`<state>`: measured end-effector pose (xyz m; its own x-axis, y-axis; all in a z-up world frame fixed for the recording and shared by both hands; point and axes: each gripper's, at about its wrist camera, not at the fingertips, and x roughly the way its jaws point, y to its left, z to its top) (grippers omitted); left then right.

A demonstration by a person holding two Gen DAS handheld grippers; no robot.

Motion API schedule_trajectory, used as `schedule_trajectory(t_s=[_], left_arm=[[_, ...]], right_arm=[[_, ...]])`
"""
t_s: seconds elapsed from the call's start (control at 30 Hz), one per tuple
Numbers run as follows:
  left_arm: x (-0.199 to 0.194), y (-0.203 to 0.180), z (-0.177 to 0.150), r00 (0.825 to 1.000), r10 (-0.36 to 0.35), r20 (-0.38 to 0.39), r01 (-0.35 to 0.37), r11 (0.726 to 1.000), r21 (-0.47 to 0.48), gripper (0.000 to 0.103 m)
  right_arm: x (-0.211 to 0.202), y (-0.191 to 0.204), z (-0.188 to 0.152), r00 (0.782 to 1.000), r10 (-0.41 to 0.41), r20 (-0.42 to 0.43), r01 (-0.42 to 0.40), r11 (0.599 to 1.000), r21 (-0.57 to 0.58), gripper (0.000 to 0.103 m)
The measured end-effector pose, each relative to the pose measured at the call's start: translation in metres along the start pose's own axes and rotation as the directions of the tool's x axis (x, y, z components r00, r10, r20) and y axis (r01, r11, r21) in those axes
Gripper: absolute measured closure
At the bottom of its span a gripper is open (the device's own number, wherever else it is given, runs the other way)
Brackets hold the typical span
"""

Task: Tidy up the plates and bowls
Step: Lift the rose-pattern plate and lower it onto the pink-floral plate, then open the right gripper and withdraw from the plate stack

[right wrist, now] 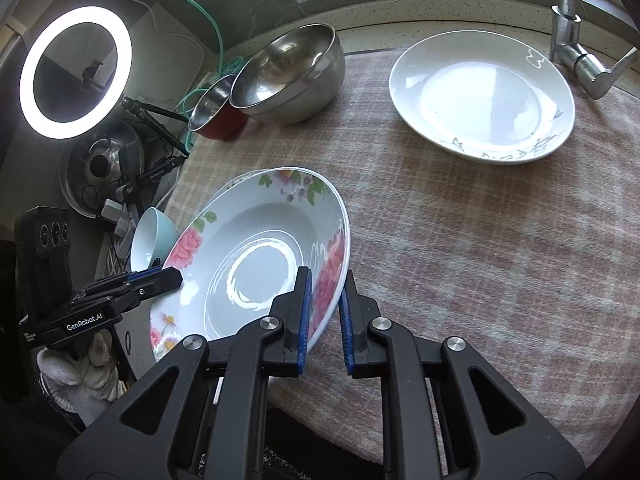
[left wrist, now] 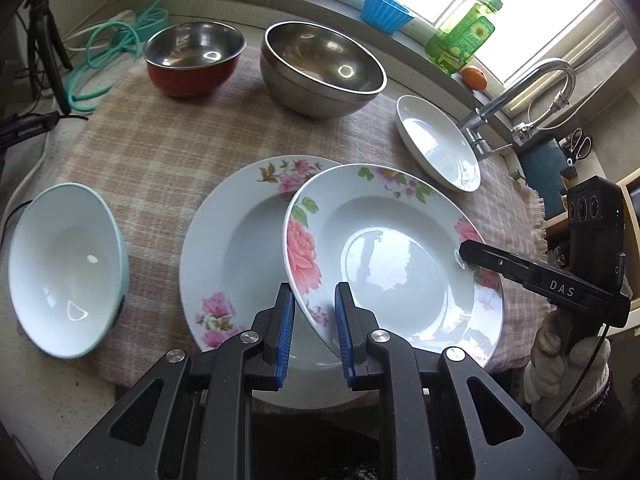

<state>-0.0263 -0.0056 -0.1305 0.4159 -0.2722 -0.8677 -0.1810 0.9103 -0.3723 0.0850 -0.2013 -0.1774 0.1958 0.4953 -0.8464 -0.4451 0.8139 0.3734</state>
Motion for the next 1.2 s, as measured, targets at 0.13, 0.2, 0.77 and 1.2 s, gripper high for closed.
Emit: schedule_trajectory(t_s=[0.13, 0.2, 0.77, 1.2], left_arm=[[0.003, 0.013, 0.001, 1.000, 0.018, -0.015, -0.018, 1.000, 0.001, 0.085], [0.005, 0.018, 0.003, 1.000, 0.024, -0.020, -0.024, 1.000, 0.005, 0.085], [0.020, 0.035, 0.004, 0.994, 0.093, -0.058, -0.091, 0.995, 0.035, 0.085], [0.017, 0.034, 0.011, 0.989, 0.147, -0.025, -0.145, 0.987, 0.069, 0.085]], right_arm=[[0.013, 0.010, 0.000, 1.000, -0.008, -0.008, 0.008, 1.000, -0.009, 0.089], [0.017, 0.013, -0.001, 1.000, -0.013, -0.008, 0.013, 1.000, -0.008, 0.089], [0.044, 0.034, -0.016, 0.994, -0.092, -0.054, 0.088, 0.993, -0.083, 0.085], [0.054, 0.064, -0.020, 0.980, -0.186, -0.072, 0.166, 0.962, -0.216, 0.066]])
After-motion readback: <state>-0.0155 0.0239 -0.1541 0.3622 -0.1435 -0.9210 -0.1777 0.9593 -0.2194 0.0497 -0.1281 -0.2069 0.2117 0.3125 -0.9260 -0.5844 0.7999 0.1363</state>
